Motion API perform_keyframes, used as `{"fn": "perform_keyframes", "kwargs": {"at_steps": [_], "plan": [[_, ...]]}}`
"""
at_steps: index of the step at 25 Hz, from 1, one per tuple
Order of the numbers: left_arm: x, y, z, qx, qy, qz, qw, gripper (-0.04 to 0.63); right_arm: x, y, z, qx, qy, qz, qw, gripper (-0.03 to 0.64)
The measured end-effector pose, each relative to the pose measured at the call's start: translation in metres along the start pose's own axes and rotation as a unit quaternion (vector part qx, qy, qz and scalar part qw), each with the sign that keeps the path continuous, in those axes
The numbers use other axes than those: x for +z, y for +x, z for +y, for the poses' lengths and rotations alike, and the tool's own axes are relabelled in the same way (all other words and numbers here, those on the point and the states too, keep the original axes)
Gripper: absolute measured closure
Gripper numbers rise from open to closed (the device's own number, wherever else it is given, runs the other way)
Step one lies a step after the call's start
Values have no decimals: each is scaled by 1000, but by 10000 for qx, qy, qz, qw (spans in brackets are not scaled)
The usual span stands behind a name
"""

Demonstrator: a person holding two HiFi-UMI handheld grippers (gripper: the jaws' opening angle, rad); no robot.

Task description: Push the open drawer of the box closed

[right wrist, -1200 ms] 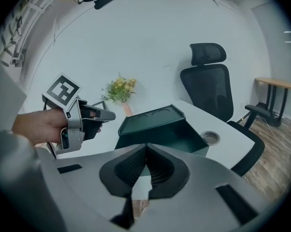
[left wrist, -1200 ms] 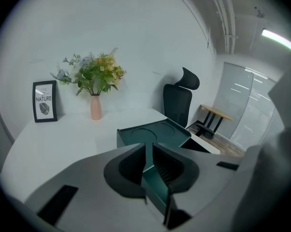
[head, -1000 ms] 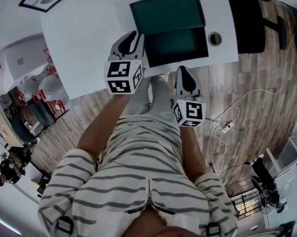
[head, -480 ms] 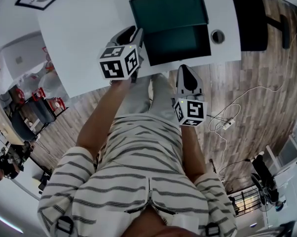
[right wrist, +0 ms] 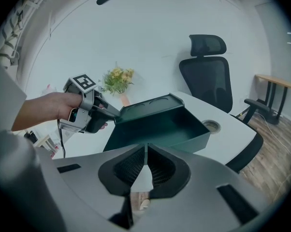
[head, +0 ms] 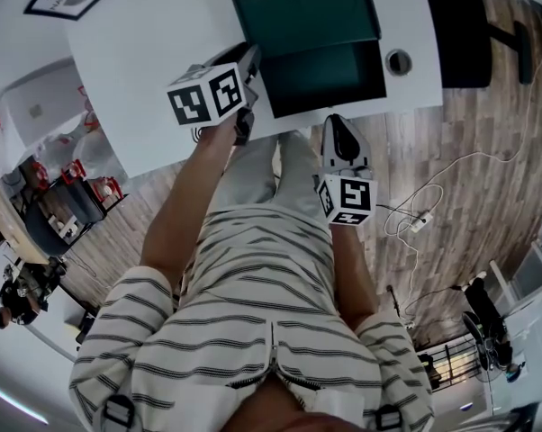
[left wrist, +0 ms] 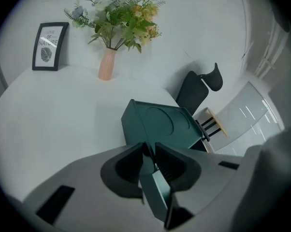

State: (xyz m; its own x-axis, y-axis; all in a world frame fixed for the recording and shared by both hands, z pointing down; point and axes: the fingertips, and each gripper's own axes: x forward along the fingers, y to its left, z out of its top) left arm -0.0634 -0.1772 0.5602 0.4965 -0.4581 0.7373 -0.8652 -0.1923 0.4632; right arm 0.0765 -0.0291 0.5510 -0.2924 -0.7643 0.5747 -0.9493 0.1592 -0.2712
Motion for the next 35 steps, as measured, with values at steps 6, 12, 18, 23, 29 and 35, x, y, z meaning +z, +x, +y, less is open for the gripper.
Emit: {"fn": "perform_keyframes", "kwargs": {"at_steps": [6,12,18,23,29,35], "plan": [[0,1,1,-26,26,88,10000,512,-11,8,-6,-54,-74,148,9998,564],[-1,3,2,46,90,213,9997,512,-26,20,-13,-53,-126,367,9992,524],[-2,4,0,27,123,345,9993,508,-39,27,-20,-50,-101,573,9983,503],[-3,4,1,-27,75,363,9993,505,-43,33,-21,33,-156,656,9977,499],[-3,5,1,-72,-10,343,9994,505,-46,41,-20,115,-169,763,9969,519],[-1,5,1,-100,-16,348,9993,502,-44,42,-19,149,-202,734,9970,537]]}}
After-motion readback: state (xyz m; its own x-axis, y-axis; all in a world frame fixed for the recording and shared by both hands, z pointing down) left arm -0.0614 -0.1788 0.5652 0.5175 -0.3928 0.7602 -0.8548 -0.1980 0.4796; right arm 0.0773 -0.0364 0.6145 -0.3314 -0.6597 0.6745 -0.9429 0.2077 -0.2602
